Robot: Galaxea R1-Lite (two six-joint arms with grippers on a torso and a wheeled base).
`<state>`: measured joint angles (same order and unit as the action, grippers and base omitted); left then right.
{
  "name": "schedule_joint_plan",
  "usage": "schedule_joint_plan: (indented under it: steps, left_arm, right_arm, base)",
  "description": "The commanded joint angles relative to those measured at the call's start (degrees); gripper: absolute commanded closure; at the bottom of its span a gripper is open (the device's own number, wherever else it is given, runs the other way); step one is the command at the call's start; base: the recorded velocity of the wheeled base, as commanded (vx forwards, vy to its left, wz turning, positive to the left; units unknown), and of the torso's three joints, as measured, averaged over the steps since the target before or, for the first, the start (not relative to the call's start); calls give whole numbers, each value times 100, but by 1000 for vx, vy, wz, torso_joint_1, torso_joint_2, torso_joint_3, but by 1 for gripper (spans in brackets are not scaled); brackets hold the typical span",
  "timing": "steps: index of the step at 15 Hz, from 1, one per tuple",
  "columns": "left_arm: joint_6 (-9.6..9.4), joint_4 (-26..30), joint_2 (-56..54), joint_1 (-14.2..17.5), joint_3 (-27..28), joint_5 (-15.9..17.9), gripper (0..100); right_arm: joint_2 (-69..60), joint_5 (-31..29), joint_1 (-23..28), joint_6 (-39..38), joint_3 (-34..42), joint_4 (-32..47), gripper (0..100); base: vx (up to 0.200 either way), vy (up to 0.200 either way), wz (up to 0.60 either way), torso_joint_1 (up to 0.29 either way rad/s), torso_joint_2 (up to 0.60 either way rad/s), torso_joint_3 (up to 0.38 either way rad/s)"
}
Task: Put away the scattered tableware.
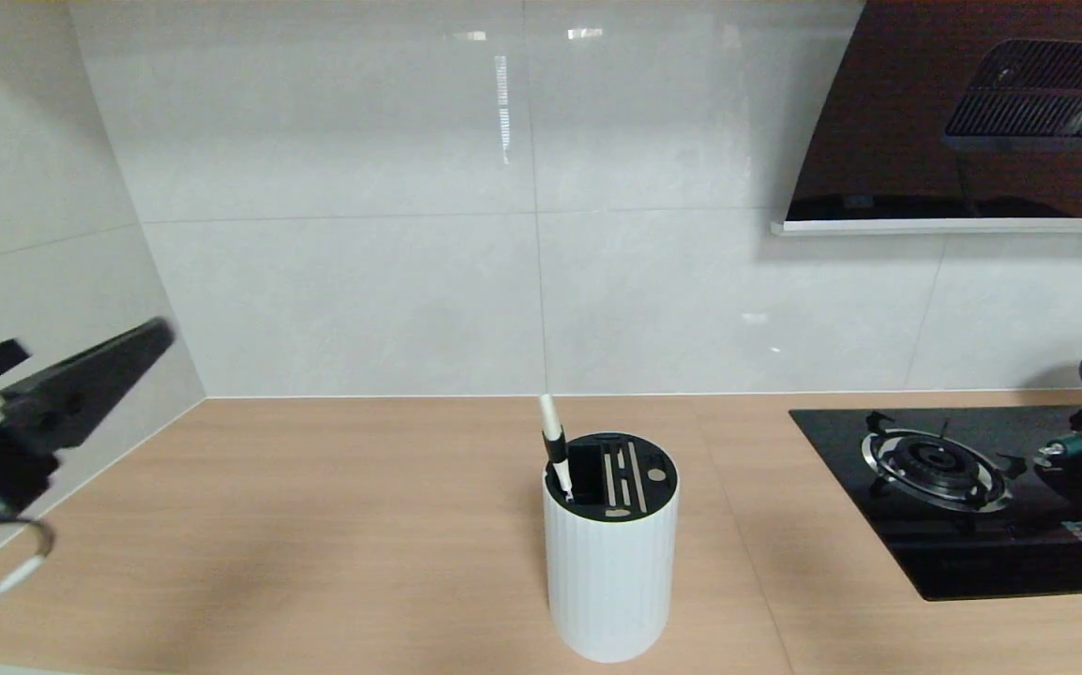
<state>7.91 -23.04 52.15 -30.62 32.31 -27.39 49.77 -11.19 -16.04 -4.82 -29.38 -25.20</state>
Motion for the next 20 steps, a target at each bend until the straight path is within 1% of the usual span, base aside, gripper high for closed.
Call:
schedule_joint_plan:
  steps: [1,2,3,4,5,6,7,8,9,10,11,12,13,14,15,16,17,18,19,20]
  left_arm:
    - [-9,1522,-2385,716,-594,32,0]
    - [-9,1970,-2895,962,-594,32,0]
    - [-9,2067,-3009,1058,-594,32,0]
    - [-9,2278,-3282,1296,-603,50,0]
    - [-27,2576,-3800,1568,-611,313,0]
    - [-185,2867,-4231,1876,-585,612,0]
    - [-361,2963,-4442,1981,-611,683,0]
    - [-598,3016,-4644,2139,-682,700,0]
    - [-686,2998,-4661,2359,-778,683,0]
    - [-694,2981,-4670,2429,-857,674,0]
    - [-694,2963,-4705,2667,-963,683,0]
    - [-703,2990,-4864,2878,-1051,770,0]
    - [-721,2990,-4960,2922,-1095,806,0]
    - [-870,2963,-5215,3080,-1473,885,0]
    - [-826,2937,-5215,3080,-1605,797,0]
    - [-782,2893,-5215,3080,-1833,779,0]
    - [-782,2875,-5215,3080,-2044,788,0]
    - [-782,2620,-5215,3080,-2730,876,0]
    - [-800,2401,-5215,3080,-2949,955,0]
    - [-818,2023,-5215,3080,-3231,1271,0]
  right_arm:
    - [-2200,258,725,68,398,964,0]
    - [-2877,258,717,86,213,1799,0]
    - [-3053,249,717,86,152,2063,0]
    - [-3501,249,717,95,-6,2687,0]
    - [-4134,249,717,95,-226,3583,0]
    - [-4397,161,725,104,-288,3882,0]
    - [-4397,-6,752,121,-288,3882,0]
    - [-4397,-190,787,121,-261,3882,0]
    - [-4397,-182,945,121,-191,3891,0]
    - [-4415,-173,1182,121,-6,3847,0]
    - [-4652,-6,1464,139,178,3856,0]
    - [-4872,258,1560,209,292,3900,0]
    - [-4942,337,1587,235,345,3900,0]
    - [-4977,293,1595,253,618,3856,0]
    - [-4977,249,1595,253,723,3856,0]
    - [-4977,240,1604,262,952,3847,0]
    - [-4977,240,1604,262,1119,3829,0]
    - [-4977,249,1604,235,1716,3557,0]
    - [-4977,249,1595,227,1927,3337,0]
    - [-4977,275,1595,271,2481,2581,0]
  base:
    - [0,0,0,0,0,0]
    - [0,0,0,0,0,0]
    - [0,0,0,0,0,0]
    - [0,0,0,0,0,0]
    - [0,0,0,0,0,0]
    - [0,0,0,0,0,0]
    - [0,0,0,0,0,0]
    - [0,0,0,0,0,0]
    - [0,0,0,0,0,0]
    - [0,0,0,0,0,0]
    - [0,0,0,0,0,0]
    - [0,0,0,0,0,0]
    - [0,0,0,0,0,0]
    - [0,0,0,0,0,0]
    - [0,0,0,0,0,0]
    - [0,0,0,0,0,0]
    - [0,0,0,0,0,0]
    - [0,0,0,0,0,0]
    - [0,0,0,0,0,0]
    - [0,0,0,0,0,0]
